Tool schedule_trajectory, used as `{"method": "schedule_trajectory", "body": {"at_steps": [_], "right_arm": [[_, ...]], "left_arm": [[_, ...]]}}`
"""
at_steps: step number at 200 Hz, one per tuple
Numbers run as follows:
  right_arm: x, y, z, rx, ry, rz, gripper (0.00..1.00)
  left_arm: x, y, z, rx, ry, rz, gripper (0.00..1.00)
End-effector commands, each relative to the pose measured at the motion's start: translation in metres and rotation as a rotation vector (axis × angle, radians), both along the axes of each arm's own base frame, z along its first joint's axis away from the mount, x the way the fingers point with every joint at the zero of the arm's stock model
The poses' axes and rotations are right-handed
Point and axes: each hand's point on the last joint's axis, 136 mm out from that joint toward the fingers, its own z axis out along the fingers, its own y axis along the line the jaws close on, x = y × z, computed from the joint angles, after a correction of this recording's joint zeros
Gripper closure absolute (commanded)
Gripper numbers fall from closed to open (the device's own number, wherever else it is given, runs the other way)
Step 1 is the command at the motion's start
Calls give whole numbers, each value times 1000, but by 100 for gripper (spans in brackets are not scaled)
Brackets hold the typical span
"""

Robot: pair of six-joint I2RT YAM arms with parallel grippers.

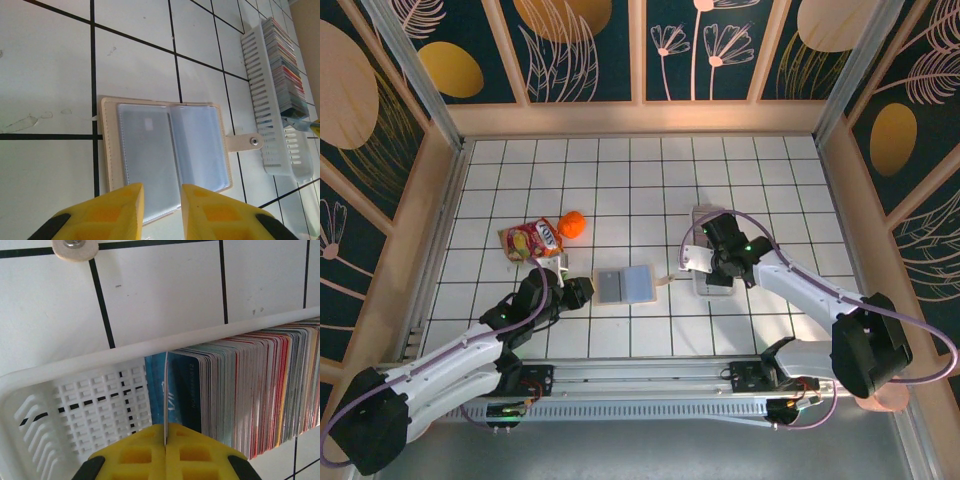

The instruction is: Put the credit cards into the card holder

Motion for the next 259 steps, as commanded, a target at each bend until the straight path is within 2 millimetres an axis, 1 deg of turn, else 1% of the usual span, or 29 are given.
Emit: {"method": "schedule_trajectory", "body": {"at_steps": [1, 15, 19, 27, 49, 59, 107, 111, 124, 138, 156, 195, 202, 219, 233, 246, 259], "right_arm": [[-1, -7, -5, -17, -2, -12, 98], [-1, -8, -6, -18, -6, -15, 94], [-1, -8, -7, -17, -7, -16, 89], [-1, -8, -8, -19, -4, -18, 86], [1, -9, -8, -25, -15, -17, 85], [3, -10, -8, -31, -27, -19, 78], [14, -13, -4, -66, -100, -6, 74], [14, -13, -4, -70, -104, -3, 72], [17, -13, -2, -74, -129, -5, 59], [19, -15, -2, -86, -146, -1, 53], [22, -18, -5, -105, -174, -1, 42], [29, -22, -11, -137, -214, 1, 32], [30, -21, -12, -136, -217, 2, 31], [32, -20, -12, -135, -216, 2, 26], [36, -19, -12, -138, -223, -1, 23], [40, -18, -12, -144, -237, -2, 17], [44, -17, -13, -157, -251, 1, 16]], "left_arm": [[0, -4, 4, -30, -12, -9, 74], [-1, -3, 3, -30, -11, -8, 75], [-1, -3, 3, -31, -11, -8, 75], [-1, -3, 3, -31, -11, -9, 75], [-1, -3, 3, -31, -10, -9, 75], [-1, -3, 3, -33, -10, -9, 75], [-3, -2, 1, -39, -7, -7, 75], [-3, -2, 1, -39, -7, -6, 75], [-3, -2, 2, -40, -8, -5, 75], [-3, -2, 3, -42, -12, -3, 75], [-3, -1, 2, -46, -11, -1, 75], [-4, -2, 2, -48, -11, -4, 76], [-5, -2, 1, -47, -10, -7, 76], [-4, -2, 3, -52, -14, -5, 76], [-4, -1, 2, -53, -15, -3, 76], [-5, 0, 2, -53, -17, -2, 76], [-5, 0, 3, -53, -20, -1, 76]]}}
